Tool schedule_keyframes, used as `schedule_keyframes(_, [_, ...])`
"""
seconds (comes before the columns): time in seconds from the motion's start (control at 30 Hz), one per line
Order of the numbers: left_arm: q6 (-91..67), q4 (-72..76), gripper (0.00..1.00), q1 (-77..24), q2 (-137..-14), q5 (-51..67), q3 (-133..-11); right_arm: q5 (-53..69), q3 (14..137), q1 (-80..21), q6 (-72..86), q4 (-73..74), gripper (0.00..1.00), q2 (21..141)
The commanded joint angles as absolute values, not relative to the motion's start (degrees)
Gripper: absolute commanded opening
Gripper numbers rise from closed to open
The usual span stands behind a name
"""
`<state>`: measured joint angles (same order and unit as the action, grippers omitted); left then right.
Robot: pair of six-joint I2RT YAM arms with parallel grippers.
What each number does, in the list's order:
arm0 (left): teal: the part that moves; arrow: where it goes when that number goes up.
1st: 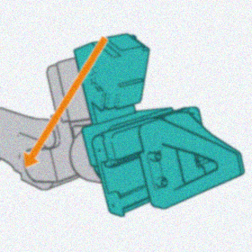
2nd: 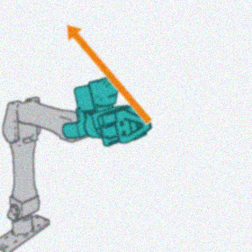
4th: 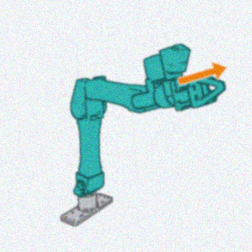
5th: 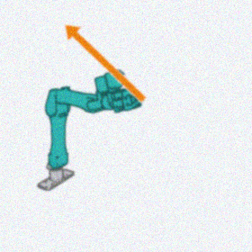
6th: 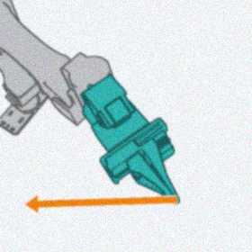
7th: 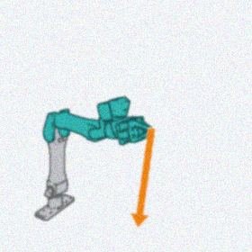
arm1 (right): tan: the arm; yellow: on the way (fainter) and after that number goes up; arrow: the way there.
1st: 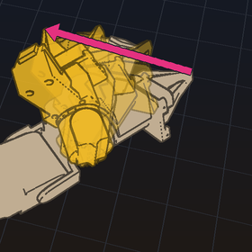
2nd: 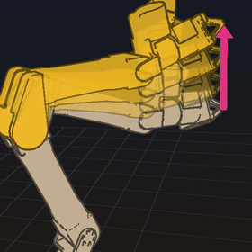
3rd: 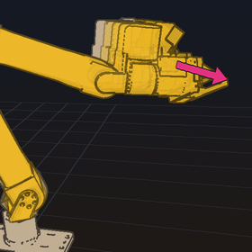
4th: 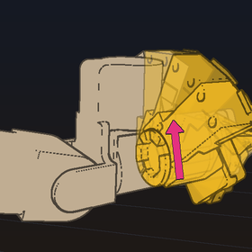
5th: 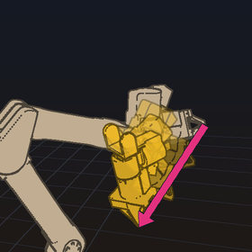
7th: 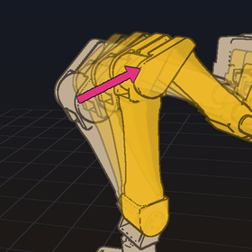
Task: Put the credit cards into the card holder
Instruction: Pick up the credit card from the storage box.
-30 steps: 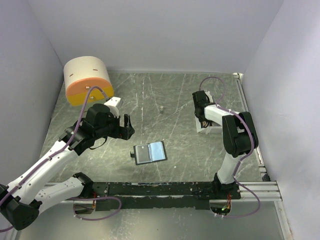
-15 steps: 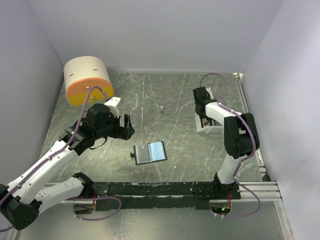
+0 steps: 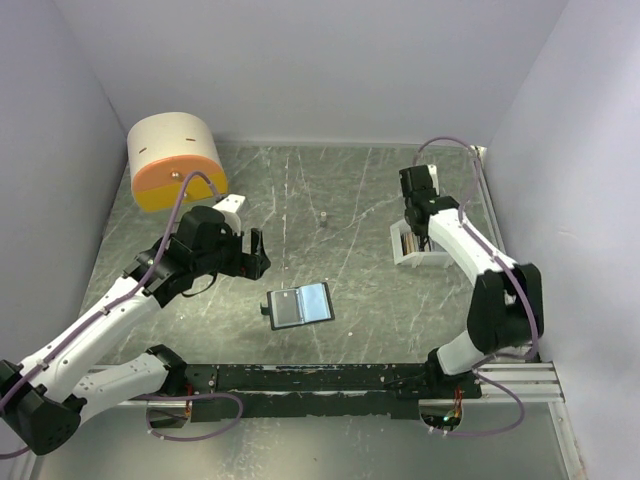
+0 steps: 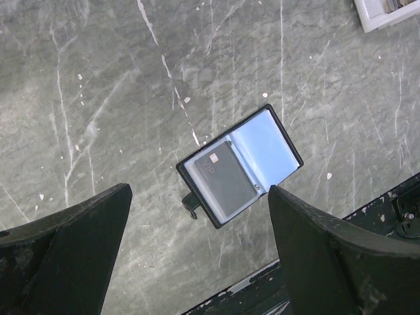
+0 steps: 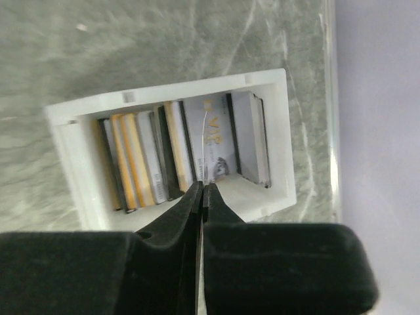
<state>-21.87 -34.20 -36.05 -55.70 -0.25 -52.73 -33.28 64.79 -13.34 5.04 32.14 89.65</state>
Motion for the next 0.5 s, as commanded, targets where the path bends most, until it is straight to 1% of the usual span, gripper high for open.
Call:
schedule_keyframes(0.0, [-22.00,-34.28,0.95,-36.17,-56.14,-0.54,-52.04,-25.24,66.78,-13.73,9.55,34.36,0.00,82.52])
schedule_keyframes(0.1, [-23.34,-33.57,0.88,-36.12,-56.32,1.45,-51.58,-18.61,66.76,-13.87,11.49,34.28,0.00,79.29])
schedule_keyframes(0.23, [-25.24,-33.03,0.74,-36.12,-57.13,4.81,-51.16,-12.93,67.16,-13.95,15.77,34.89,0.00,76.09])
schedule_keyframes(0.3, [-26.41,-33.91,0.62,-36.16,-57.59,5.02,-51.36,-10.53,66.49,-13.89,18.48,34.35,0.00,74.05])
schedule_keyframes(0.4, [-28.42,-33.46,0.34,-36.12,-57.84,6.80,-50.48,-3.86,64.35,-13.97,21.98,31.99,0.00,70.83])
schedule_keyframes(0.43, [-29.27,-32.91,0.26,-36.07,-57.95,7.64,-50.07,-1.54,63.55,-13.94,23.34,31.18,0.00,70.05])
schedule_keyframes(0.47, [-30.04,-32.24,0.21,-36.12,-58.11,8.58,-49.48,0.85,62.64,-13.94,24.67,30.30,0.00,69.38])
